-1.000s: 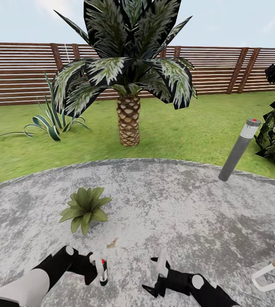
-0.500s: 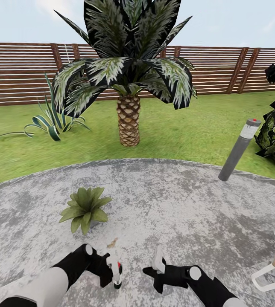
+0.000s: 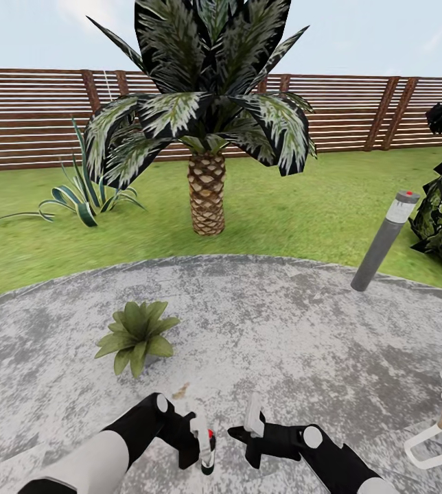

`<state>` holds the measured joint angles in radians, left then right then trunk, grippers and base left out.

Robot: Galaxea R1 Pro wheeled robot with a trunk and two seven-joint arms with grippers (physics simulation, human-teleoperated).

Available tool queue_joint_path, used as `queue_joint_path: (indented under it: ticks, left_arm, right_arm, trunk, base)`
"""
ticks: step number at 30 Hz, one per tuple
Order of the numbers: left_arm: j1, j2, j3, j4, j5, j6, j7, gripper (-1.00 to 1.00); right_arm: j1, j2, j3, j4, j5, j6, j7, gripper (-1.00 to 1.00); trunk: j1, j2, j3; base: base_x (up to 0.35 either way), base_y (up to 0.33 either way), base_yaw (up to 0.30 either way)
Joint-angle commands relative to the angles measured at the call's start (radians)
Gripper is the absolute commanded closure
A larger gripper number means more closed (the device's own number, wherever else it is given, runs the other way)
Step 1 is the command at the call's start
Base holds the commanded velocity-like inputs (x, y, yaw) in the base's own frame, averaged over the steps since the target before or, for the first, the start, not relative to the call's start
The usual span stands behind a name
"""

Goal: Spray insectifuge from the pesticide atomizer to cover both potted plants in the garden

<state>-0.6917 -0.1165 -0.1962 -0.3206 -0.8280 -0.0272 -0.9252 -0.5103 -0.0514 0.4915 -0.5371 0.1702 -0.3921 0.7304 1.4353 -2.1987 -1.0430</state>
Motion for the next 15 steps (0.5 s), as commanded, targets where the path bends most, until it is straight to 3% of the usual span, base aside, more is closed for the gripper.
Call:
queue_joint_path:
  ticks: [1, 15]
  left_arm:
    - [0.000, -0.002, 0.001, -0.002, -0.008, -0.004, -0.003, 1.00]
    - [0.000, -0.034, 0.001, -0.004, -0.008, -0.014, -0.004, 1.00]
  right_arm:
    - [0.000, -0.001, 0.002, -0.001, 0.008, -0.005, -0.003, 1.00]
    - [0.000, 0.001, 0.001, 0.000, 0.008, -0.005, -0.003, 1.00]
  trunk:
    - [0.000, 0.000, -0.001]
    - [0.000, 0.000, -0.001]
  base:
    - [0.000, 0.000, 0.000]
    - [0.000, 0.000, 0.000]
